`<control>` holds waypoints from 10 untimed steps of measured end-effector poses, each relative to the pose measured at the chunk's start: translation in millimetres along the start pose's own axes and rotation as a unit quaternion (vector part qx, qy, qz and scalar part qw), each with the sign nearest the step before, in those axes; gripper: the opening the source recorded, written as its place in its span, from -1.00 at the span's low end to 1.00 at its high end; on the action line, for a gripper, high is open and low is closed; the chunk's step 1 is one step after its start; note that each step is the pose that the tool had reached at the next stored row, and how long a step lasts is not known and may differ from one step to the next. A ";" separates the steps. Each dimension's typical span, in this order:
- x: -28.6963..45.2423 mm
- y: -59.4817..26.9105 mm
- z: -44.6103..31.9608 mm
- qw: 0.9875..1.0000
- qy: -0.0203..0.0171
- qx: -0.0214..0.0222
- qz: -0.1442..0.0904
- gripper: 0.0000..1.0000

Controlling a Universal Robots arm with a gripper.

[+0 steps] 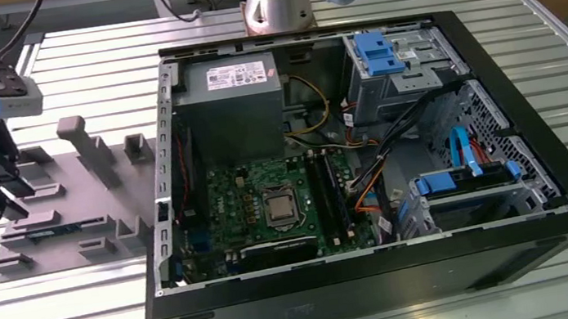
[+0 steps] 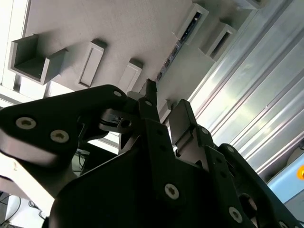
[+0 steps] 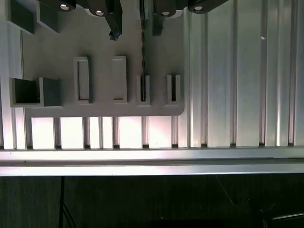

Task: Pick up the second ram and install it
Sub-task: 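Pick up the second ram and move it above second insertion slot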

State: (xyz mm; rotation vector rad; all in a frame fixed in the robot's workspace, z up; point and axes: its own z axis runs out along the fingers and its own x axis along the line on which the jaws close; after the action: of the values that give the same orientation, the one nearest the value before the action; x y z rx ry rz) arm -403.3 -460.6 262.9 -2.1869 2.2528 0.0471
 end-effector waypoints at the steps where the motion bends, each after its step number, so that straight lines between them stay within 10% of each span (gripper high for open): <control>1: 0.1 -0.1 1.2 1.000 0.000 0.000 0.000 -0.23; 10: 1.3 -0.2 15.2 1.000 0.000 0.000 -0.002 -0.23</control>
State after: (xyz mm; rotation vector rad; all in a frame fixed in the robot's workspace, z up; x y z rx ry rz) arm -403.4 -461.6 247.7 -2.1919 2.2480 0.0472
